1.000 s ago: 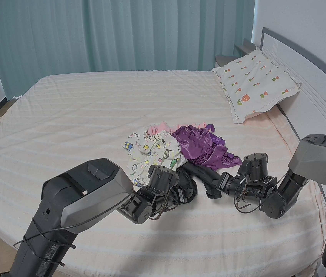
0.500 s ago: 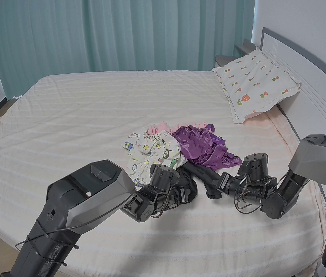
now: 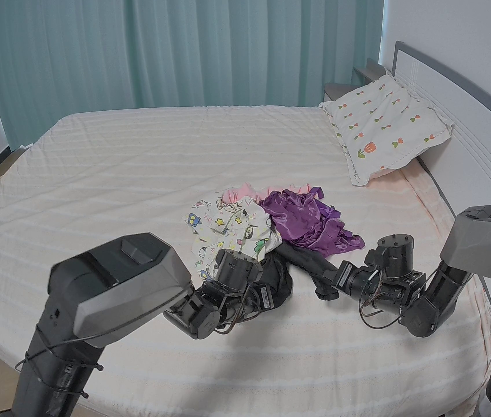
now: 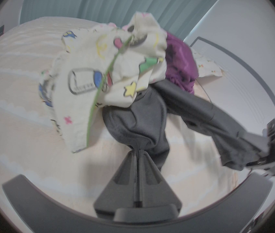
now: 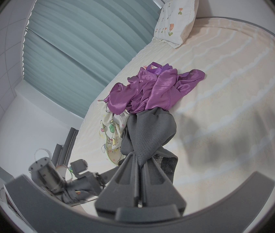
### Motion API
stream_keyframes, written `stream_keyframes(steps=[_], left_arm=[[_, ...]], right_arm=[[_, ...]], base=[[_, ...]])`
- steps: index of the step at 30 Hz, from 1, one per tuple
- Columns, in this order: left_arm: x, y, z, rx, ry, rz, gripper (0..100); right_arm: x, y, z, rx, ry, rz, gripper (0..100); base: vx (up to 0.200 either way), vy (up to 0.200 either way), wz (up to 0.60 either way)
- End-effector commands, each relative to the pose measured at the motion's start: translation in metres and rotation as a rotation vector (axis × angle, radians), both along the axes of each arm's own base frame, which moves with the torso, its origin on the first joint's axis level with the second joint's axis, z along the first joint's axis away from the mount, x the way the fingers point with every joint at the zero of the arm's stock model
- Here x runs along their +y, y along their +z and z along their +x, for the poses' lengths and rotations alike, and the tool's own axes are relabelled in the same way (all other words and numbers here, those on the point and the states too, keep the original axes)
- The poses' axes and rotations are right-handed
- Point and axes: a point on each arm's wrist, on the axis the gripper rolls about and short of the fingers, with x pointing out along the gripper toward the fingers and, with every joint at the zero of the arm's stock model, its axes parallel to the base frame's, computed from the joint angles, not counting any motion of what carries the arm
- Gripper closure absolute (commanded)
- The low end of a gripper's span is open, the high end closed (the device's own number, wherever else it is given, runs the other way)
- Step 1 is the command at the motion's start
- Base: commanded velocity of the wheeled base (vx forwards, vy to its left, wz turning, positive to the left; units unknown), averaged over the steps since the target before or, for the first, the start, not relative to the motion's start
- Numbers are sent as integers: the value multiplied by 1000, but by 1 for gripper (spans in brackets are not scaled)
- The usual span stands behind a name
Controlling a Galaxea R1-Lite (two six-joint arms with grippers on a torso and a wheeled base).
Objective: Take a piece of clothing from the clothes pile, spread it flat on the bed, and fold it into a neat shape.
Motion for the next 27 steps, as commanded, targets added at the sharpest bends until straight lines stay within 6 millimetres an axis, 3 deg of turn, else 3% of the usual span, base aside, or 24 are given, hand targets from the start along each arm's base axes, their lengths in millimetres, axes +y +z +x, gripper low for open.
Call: stream_keyframes(steps=[1, 2, 5, 6, 7, 10, 11, 12, 17, 19, 23, 27], left_arm=[[27, 90, -37, -54, 38, -116, 100], [30, 97, -43, -56, 40, -124, 100], [46, 142, -66, -106, 50, -193, 100], [46, 142, -66, -106, 50, -193, 100], [55, 170, -80, -146, 64, -255, 100], [71, 217, -101, -220, 75, -359, 100], [73, 223, -104, -234, 74, -369, 100], [81, 242, -113, -281, 74, -407, 100], [107, 288, -136, -436, 143, -478, 100], [116, 300, -142, -472, 162, -496, 100], [126, 305, -141, -498, 195, -498, 100], [140, 282, -136, -454, 273, -434, 100]], right_arm=[[-7, 21, -27, -72, 37, 37, 100], [-7, 24, -29, -90, 40, 45, 100], [-9, 44, -40, -185, 50, 85, 100], [-9, 44, -40, -185, 50, 85, 100], [-11, 59, -44, -247, 48, 111, 100], [-17, 92, -47, -366, 33, 161, 100], [-19, 98, -48, -385, 28, 168, 100], [-26, 120, -51, -462, 16, 195, 100], [-38, 183, -55, -664, -8, 264, 100], [-43, 200, -54, -697, -17, 271, 100], [-46, 207, -50, -697, -15, 266, 100], [-38, 193, -43, -634, 22, 260, 100]], base=[[0, 0, 0], [0, 0, 0], [0, 0, 0], [0, 0, 0], [0, 0, 0], [0, 0, 0], [0, 0, 0], [0, 0, 0], [0, 0, 0], [0, 0, 0], [0, 0, 0], [0, 0, 0]])
